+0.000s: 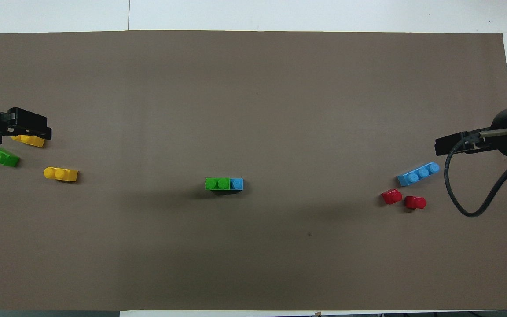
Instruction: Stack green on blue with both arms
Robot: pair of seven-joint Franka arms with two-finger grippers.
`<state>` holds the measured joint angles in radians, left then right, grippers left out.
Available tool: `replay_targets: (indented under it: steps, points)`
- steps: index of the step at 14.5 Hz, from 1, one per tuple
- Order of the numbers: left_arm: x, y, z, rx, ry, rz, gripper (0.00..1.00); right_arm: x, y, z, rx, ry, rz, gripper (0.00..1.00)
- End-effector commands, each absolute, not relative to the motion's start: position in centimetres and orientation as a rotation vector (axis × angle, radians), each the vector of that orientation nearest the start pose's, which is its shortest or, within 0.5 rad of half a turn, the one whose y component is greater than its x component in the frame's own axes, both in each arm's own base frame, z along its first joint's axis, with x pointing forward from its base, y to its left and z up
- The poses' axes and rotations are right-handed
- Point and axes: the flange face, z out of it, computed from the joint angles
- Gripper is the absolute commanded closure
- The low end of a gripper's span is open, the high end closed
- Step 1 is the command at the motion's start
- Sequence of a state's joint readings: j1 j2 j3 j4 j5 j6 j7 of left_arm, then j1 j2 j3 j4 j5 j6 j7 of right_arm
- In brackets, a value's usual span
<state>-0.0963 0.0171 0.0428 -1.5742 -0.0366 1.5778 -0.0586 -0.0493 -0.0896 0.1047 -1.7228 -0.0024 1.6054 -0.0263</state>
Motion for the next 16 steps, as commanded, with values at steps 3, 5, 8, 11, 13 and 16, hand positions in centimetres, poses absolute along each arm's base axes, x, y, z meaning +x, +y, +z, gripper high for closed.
replay_targets:
  steps: [3,5,8,11,13,16]
  points:
    - [56.44,-3.14,61.82,-3.195,0.004,0.006,0.0,52.71,2.56,60.39,-3.156,-0.15,0.049,0.0]
    - [56.42,-3.14,61.8,-3.195,0.004,0.009,0.0,52.64,2.64,60.25,-3.156,-0.15,0.054,0.0]
    - [56.41,-3.09,61.79,-3.191,0.004,0.011,0.0,52.48,2.64,60.22,-3.157,-0.14,0.064,0.0]
    - [56.38,-3.13,61.7,-3.186,0.009,0.015,0.0,52.43,2.47,59.97,-3.157,-0.133,0.076,0.0]
    - [56.4,-3.13,61.71,-3.186,0.007,0.013,0.0,52.37,2.41,60.04,-3.156,-0.125,0.076,0.0]
    - [56.39,-3.21,61.71,-3.186,0.009,0.013,0.0,52.37,2.31,60.04,-3.159,-0.082,0.076,0.0]
